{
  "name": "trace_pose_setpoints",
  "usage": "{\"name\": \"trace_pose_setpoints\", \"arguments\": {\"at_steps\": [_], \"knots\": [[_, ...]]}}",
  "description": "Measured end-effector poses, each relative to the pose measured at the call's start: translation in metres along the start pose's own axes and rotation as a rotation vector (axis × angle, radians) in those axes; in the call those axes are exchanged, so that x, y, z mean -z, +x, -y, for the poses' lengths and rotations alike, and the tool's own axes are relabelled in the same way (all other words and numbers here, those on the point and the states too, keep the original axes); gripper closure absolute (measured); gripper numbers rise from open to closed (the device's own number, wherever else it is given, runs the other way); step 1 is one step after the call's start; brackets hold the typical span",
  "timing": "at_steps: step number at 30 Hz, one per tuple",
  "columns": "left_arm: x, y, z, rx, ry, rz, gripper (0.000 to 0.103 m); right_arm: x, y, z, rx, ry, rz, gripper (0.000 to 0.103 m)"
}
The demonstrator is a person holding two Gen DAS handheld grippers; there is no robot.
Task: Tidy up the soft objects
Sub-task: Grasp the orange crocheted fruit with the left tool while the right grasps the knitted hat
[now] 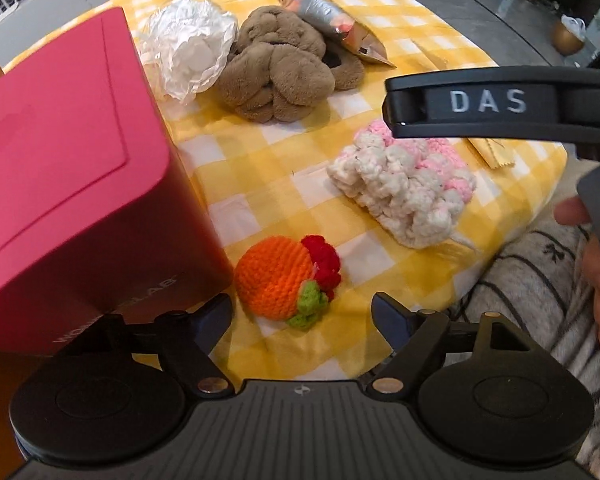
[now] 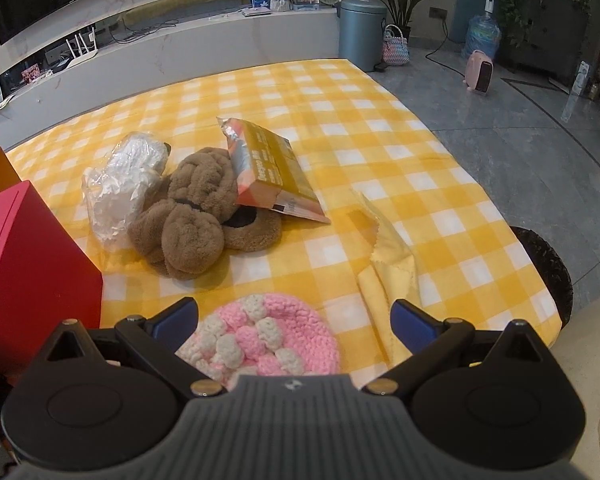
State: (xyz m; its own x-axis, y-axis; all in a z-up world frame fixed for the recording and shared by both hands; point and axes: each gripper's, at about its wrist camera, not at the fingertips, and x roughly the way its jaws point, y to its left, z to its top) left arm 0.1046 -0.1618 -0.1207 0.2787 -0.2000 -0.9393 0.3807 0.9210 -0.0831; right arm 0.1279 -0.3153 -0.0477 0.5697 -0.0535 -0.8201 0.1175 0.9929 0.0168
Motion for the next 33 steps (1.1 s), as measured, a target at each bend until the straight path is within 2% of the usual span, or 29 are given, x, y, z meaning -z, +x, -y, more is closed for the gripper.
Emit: {"name": "trace_pose_setpoints", "arguments": {"at_steps": [4, 8, 10, 12, 18, 21, 24, 30, 32, 33], "knots": [[-0.004, 0.002, 0.001, -0.02, -0.025, -0.02, 0.015, 0.0, 0.002, 0.001, -0.002, 0.003, -0.008, 0.003], [-0.007, 0.0, 0.001, -0.049, -0.023, -0.025, 0.03, 0.001, 0.005, 0.0, 0.003, -0.001, -0.028, 0.003], [-0.007, 0.001, 0.001, -0.039, -0.021, -0.016, 0.035, 0.001, 0.008, -0.001, 0.002, -0.005, -0.04, 0.003], [-0.005, -0.001, 0.0, -0.054, -0.012, 0.001, 0.046, 0.001, 0.01, -0.002, -0.003, -0.005, -0.05, 0.003], [-0.002, -0.002, -0.001, -0.041, 0.03, 0.017, 0.048, 0.003, 0.013, -0.001, -0.158, 0.062, -0.044, 0.003], [0.0, -0.003, -0.001, -0.04, 0.046, 0.028, 0.048, 0.004, 0.022, -0.013, -0.117, 0.008, -0.08, 0.003], [0.001, -0.005, -0.001, -0.051, 0.045, 0.036, 0.048, 0.006, 0.035, -0.022, 0.0, -0.042, -0.121, 0.003], [0.007, -0.024, 0.003, -0.054, 0.044, 0.079, 0.048, 0.007, 0.044, -0.027, 0.015, -0.083, -0.126, 0.004], [0.008, -0.033, 0.004, -0.058, 0.055, 0.092, 0.048, 0.009, 0.041, -0.03, -0.012, -0.116, -0.098, 0.022], [0.009, -0.04, 0.006, -0.065, 0.075, 0.107, 0.048, 0.01, 0.037, -0.034, -0.039, -0.145, -0.081, 0.04]]}}
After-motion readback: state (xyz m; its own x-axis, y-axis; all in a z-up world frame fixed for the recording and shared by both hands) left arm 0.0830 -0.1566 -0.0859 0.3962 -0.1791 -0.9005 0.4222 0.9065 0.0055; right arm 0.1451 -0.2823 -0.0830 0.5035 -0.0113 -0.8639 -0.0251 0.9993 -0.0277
